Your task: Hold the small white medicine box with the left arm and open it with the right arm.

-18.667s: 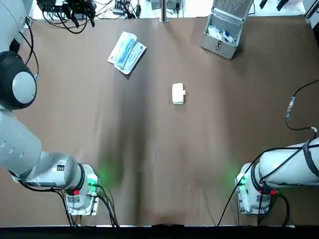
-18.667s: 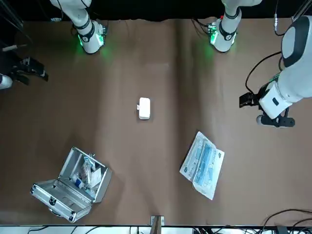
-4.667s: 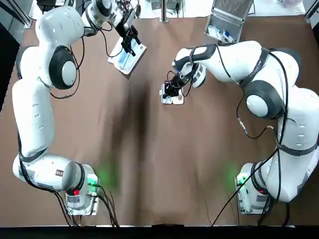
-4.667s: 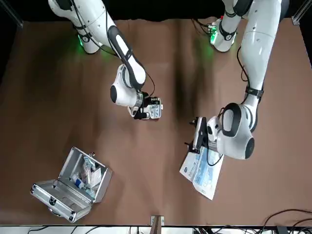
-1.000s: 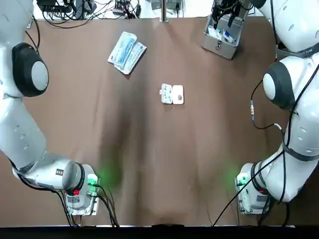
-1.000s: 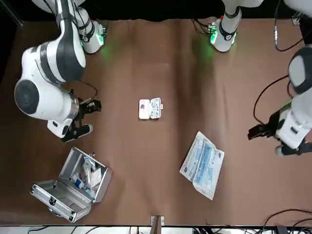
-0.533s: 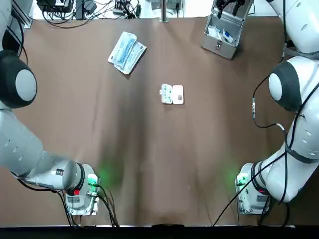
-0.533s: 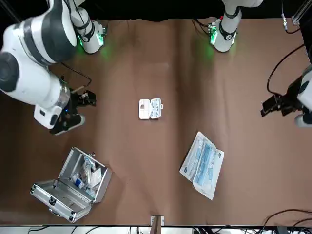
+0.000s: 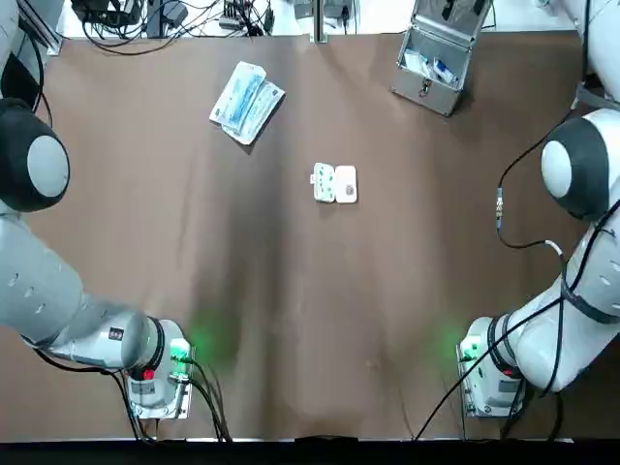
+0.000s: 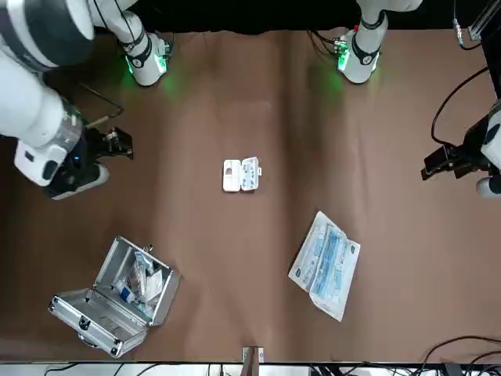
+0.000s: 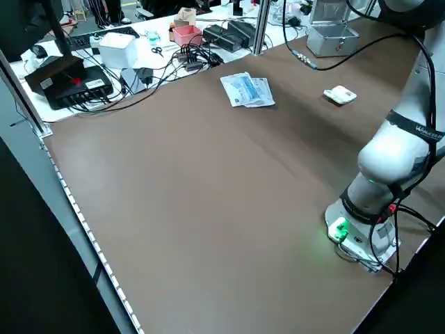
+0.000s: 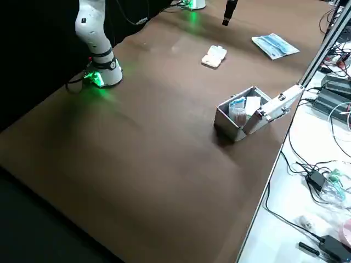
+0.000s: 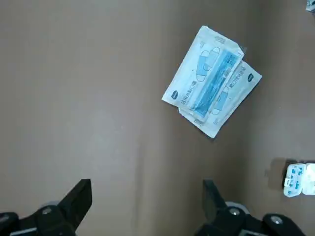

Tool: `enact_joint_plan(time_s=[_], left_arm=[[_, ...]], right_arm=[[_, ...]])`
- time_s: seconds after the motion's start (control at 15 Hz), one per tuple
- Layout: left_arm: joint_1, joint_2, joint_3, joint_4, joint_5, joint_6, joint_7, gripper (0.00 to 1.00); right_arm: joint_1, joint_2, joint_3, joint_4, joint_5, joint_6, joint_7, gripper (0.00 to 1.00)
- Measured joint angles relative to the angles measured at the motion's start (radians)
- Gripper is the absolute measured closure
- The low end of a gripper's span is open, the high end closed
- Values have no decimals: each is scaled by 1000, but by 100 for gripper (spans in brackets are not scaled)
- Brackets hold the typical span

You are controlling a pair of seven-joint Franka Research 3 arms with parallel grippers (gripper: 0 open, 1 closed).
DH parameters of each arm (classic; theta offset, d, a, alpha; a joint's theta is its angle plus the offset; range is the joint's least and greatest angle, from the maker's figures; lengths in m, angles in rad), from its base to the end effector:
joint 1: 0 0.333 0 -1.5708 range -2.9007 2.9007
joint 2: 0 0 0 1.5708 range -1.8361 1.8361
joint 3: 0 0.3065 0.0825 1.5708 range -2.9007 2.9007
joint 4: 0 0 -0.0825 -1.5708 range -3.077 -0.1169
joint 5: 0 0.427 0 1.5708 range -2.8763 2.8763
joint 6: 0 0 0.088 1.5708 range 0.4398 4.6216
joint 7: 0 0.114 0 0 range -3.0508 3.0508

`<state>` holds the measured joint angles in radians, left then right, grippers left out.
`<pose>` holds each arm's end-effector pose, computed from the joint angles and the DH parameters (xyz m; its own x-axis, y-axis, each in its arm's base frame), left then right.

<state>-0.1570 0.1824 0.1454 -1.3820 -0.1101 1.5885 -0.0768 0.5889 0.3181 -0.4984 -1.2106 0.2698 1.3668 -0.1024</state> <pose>0.6531 -0.0284 0.5943 0.9978 0.0638 0.0194 0.0619 -0.9944 0.0854 0.6439 0.1469 0.5927 0.9628 0.2460 -0.1117 0.2312 -0.9641 -0.1307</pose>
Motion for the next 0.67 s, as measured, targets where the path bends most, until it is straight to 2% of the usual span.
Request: enact_joint_plan(time_s=[0.13, 0.27, 0.33, 0.4, 0.53, 0.67], left_arm=[[10, 0, 0, 0, 0, 0, 0, 0], [13, 0, 1, 0, 0, 0, 0, 0], [13, 0, 1, -1, 1, 0, -1, 0], [20, -2, -2, -1, 2, 0, -2, 0], [77, -12, -52, -5, 3, 0, -2, 0], [165, -27, -141, -18, 3, 2, -2, 0]], right_arm=[[-81, -22, 66, 1, -13, -1, 0, 0], [-167, -48, 152, 1, -41, -4, 2, 0], [-259, -77, 270, 1, -100, -6, 32, 0], [-303, -90, 335, 1, -132, -7, 50, 0], [-382, -113, 444, 1, -170, -10, 86, 0], [-423, -130, 487, -10, -177, -13, 97, 0]])
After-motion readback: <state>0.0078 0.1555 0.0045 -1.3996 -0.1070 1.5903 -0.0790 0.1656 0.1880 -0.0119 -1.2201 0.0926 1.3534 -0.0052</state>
